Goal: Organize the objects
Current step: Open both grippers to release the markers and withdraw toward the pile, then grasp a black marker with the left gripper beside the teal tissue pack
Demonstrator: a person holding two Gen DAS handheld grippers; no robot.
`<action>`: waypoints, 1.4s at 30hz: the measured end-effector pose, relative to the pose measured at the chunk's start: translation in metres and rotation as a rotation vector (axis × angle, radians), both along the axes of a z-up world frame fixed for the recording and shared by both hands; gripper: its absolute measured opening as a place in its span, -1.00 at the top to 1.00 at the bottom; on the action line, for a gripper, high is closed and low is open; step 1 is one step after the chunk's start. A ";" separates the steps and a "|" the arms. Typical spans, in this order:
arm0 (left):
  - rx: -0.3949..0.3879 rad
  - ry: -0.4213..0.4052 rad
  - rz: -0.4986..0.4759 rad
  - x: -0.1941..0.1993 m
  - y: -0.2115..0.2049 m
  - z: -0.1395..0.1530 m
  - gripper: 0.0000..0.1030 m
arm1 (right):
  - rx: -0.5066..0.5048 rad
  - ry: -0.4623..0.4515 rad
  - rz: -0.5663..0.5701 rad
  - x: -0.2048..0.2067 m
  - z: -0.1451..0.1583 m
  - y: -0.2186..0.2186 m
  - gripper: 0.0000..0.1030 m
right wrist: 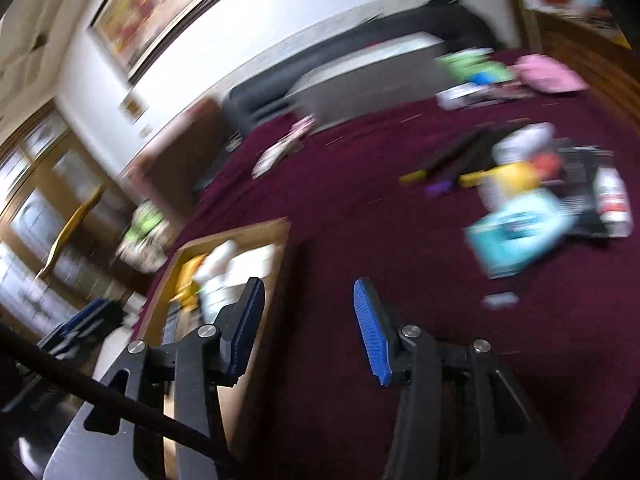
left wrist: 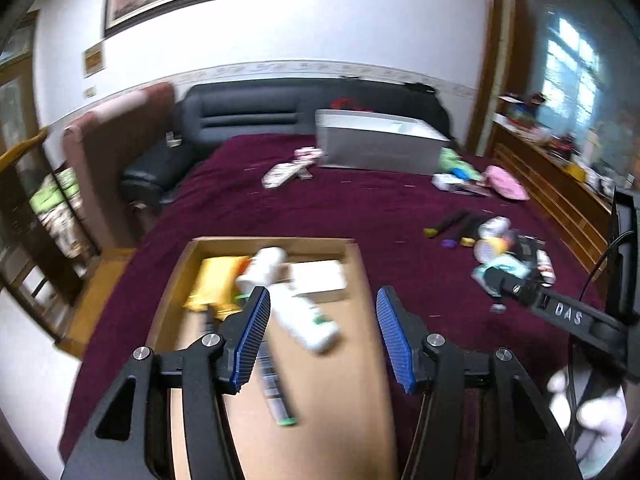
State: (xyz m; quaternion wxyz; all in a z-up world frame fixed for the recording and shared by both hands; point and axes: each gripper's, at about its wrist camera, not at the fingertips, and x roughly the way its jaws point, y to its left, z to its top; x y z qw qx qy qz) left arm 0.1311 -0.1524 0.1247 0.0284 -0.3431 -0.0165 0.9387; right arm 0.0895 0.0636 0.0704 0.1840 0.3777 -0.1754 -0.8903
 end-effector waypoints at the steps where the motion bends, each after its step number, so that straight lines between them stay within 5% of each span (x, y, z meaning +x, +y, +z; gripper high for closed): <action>1: -0.017 -0.003 -0.025 -0.002 0.016 0.001 0.04 | 0.003 0.009 -0.048 0.001 0.000 0.020 0.12; 9: 0.015 -0.090 -0.161 -0.016 0.096 0.003 0.04 | 0.062 0.087 -0.356 0.021 0.013 0.173 0.01; 15: 0.017 -0.177 -0.225 -0.025 0.148 -0.013 0.04 | 0.069 0.131 -0.462 0.031 0.006 0.240 -0.04; 25: 0.030 -0.261 -0.218 -0.049 0.185 -0.047 0.05 | 0.001 0.121 -0.481 0.022 -0.024 0.270 -0.04; 34: 0.122 -0.291 -0.228 -0.068 0.192 -0.071 0.05 | -0.047 0.058 -0.498 0.014 -0.039 0.282 -0.04; 42: 0.147 -0.264 -0.197 -0.098 0.191 -0.060 0.05 | -0.083 0.048 -0.521 0.019 -0.041 0.290 -0.04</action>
